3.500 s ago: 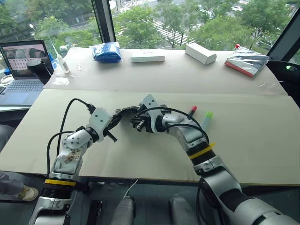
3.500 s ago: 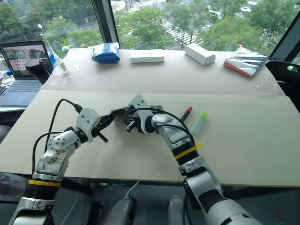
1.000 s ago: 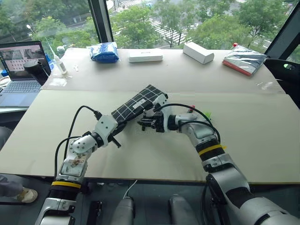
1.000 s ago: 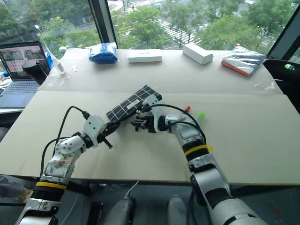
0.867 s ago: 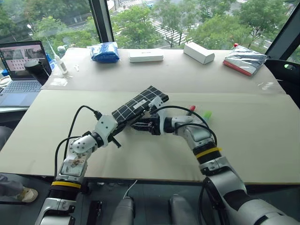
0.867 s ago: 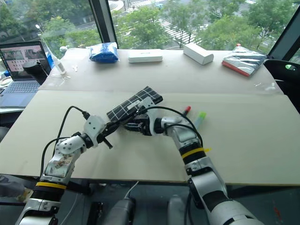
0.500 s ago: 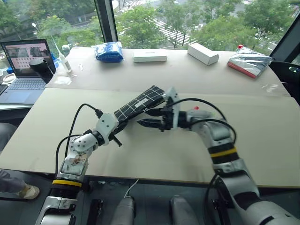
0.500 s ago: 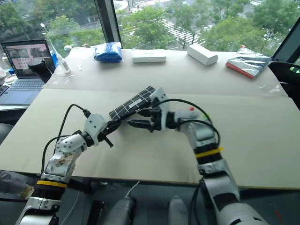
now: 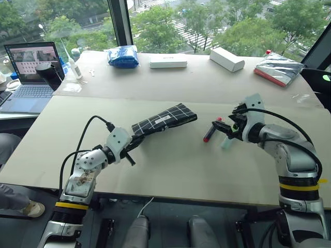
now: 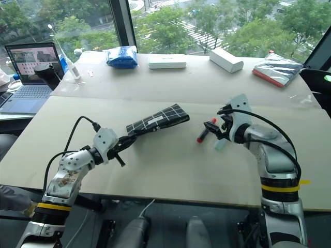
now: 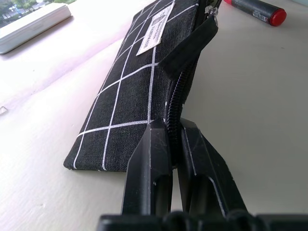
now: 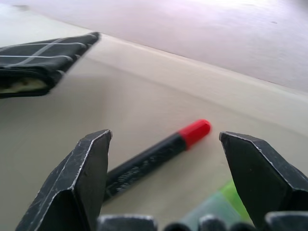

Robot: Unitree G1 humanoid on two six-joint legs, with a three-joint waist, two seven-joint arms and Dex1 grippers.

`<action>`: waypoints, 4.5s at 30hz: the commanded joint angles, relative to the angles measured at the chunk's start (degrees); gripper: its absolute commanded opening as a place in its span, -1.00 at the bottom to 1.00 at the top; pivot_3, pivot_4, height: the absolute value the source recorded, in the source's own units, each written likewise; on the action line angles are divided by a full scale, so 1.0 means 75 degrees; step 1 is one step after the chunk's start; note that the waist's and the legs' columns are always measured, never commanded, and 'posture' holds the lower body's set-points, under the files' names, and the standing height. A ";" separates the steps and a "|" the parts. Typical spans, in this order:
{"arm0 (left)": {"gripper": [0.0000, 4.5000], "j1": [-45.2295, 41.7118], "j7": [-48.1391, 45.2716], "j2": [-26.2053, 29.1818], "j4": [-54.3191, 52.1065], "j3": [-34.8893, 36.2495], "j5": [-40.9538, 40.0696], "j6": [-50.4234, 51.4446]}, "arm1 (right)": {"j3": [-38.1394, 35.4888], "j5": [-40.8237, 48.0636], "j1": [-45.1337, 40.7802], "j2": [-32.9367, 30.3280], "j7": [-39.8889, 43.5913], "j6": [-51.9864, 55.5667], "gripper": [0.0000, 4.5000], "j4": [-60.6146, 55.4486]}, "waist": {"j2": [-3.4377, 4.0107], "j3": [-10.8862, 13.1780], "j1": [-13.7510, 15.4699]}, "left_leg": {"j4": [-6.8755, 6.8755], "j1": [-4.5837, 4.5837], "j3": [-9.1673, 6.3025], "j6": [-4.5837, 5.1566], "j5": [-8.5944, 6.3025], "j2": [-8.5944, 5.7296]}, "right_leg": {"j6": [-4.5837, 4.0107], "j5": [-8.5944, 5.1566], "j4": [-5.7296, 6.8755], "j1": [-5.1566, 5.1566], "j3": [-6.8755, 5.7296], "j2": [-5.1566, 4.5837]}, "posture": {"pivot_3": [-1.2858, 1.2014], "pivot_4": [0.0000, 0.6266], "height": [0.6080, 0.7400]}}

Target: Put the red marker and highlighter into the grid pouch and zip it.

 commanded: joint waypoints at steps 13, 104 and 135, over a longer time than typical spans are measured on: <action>-1.00 -0.0098 0.0090 -0.0091 -0.0337 -0.0149 -0.0032 -0.0027 | -0.0348 -0.0804 0.0305 0.1149 -0.2604 0.0884 0.77 -0.0659 | 0.0001 0.0000 -0.0014 | 0.0000 0.0003 0.0000 0.0000 0.0000 0.0000 | 0.0002 -0.0001 0.0002 0.0001 0.0000 0.0001 | 0.03 -0.52 1.00; -1.00 0.0153 -0.0028 -0.0055 -0.0890 -0.0240 -0.0075 0.0210 | 0.2290 -0.2193 0.0666 -0.2138 0.3128 -0.6039 -0.53 0.0026 | 0.0001 0.0033 -0.0003 | 0.0000 0.0004 0.0005 0.0000 0.0000 0.0001 | 0.0010 -0.0003 -0.0058 0.0033 -0.0005 -0.0002 | 0.03 -0.52 1.00; -1.00 0.0443 -0.0442 0.0180 -0.0922 -0.0818 0.0111 -0.0114 | 0.2053 -0.1379 0.0196 -0.1630 0.3504 -0.4064 -0.53 -0.0177 | 0.0001 0.0033 -0.0009 | 0.0002 0.0003 0.0005 0.0000 0.0000 0.0001 | 0.0007 -0.0001 -0.0056 0.0033 -0.0004 -0.0002 | 0.03 -0.52 1.00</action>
